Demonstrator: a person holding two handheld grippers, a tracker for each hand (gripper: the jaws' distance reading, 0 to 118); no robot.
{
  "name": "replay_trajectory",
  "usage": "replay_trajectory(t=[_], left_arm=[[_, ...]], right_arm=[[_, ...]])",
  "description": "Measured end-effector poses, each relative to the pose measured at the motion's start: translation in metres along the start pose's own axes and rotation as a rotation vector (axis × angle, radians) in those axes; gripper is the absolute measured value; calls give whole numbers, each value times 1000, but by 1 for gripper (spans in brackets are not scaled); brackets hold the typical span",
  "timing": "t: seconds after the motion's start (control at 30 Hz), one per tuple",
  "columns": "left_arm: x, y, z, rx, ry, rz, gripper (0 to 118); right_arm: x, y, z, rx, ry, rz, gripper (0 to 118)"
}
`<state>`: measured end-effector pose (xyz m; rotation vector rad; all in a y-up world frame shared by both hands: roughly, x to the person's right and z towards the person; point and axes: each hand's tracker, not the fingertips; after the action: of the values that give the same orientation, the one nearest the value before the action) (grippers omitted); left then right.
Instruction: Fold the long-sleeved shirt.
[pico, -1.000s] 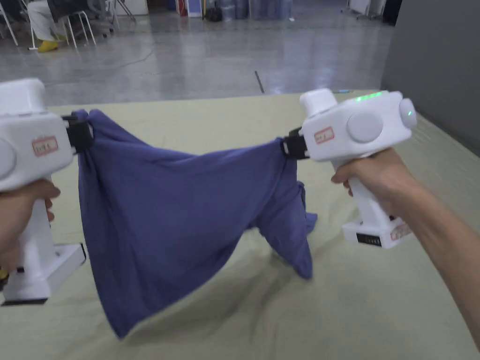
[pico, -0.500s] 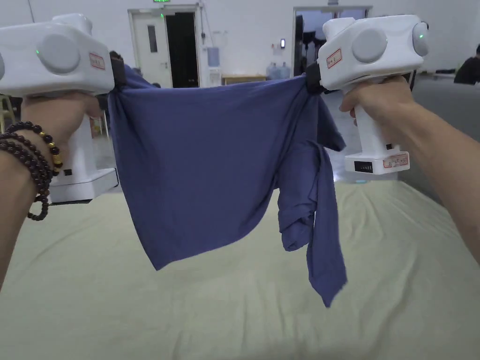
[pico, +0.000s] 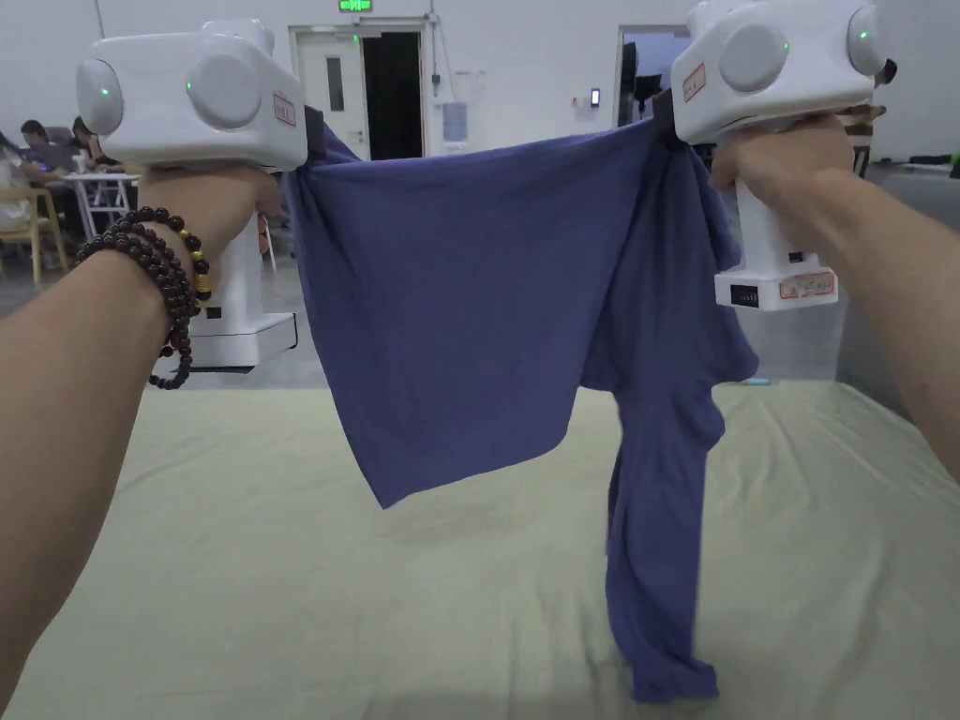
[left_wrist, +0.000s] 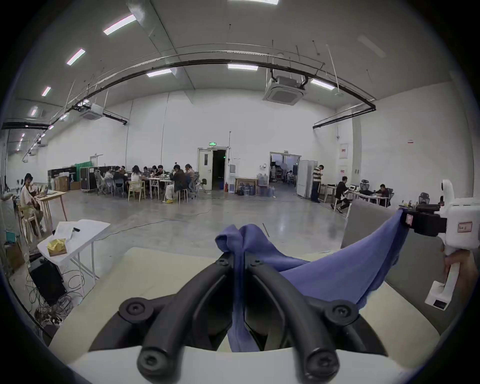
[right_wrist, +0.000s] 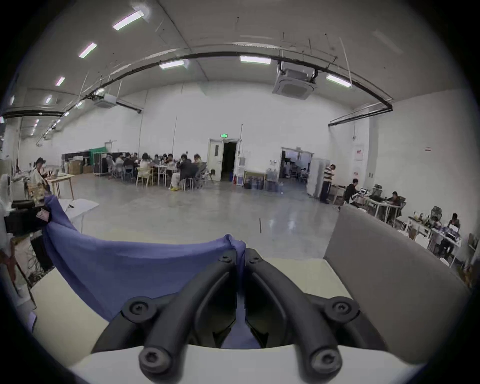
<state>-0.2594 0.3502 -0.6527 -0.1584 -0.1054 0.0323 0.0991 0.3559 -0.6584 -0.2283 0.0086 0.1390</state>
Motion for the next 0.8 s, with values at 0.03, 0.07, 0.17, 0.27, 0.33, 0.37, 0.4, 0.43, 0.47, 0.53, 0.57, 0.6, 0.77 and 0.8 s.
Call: replay_trajectory(t=[0.03, 0.07, 0.17, 0.27, 0.33, 0.37, 0.4, 0.43, 0.47, 0.53, 0.57, 0.6, 0.77, 0.8], left_arm=[[-1, -8, -4, -16, -6, 0, 4], [-1, -23, -6, -29, -5, 2, 4], [-5, -66, -21, -105, -10, 28, 4], [-4, -118, -31, -176, -7, 22, 4], [-3, -146, -31, -203, -17, 41, 4], [-3, -157, -30, -217, -8, 44, 4], [-4, -165, -29, -233, -6, 50, 4], [-5, -169, -26, -239, -8, 59, 4], [-5, -172, -18, -245, -13, 73, 4], [-6, -173, -2, -235, -24, 80, 4], [-5, -173, 9, -229, -26, 77, 4], [-5, -173, 24, -218, -30, 72, 4], [-10, -200, 109, -195, -36, 69, 4], [-11, -212, 132, -187, -40, 78, 4]], right_arm=[[12, -4, -22, -24, 5, -13, 5], [19, -18, -36, -20, 6, -22, 5], [19, -71, -57, -97, 48, -87, 5], [17, -125, -81, -163, 56, -92, 5], [10, -155, -72, -199, 63, -130, 5], [10, -166, -74, -218, 65, -142, 5], [10, -173, -74, -222, 63, -147, 5], [8, -176, -63, -222, 64, -147, 5], [8, -178, -54, -222, 66, -154, 5], [9, -177, -36, -216, 76, -179, 5], [9, -175, -20, -213, 80, -179, 5], [9, -176, -3, -208, 87, -181, 5], [5, -203, 84, -235, 155, -126, 5], [2, -216, 104, -226, 160, -126, 5]])
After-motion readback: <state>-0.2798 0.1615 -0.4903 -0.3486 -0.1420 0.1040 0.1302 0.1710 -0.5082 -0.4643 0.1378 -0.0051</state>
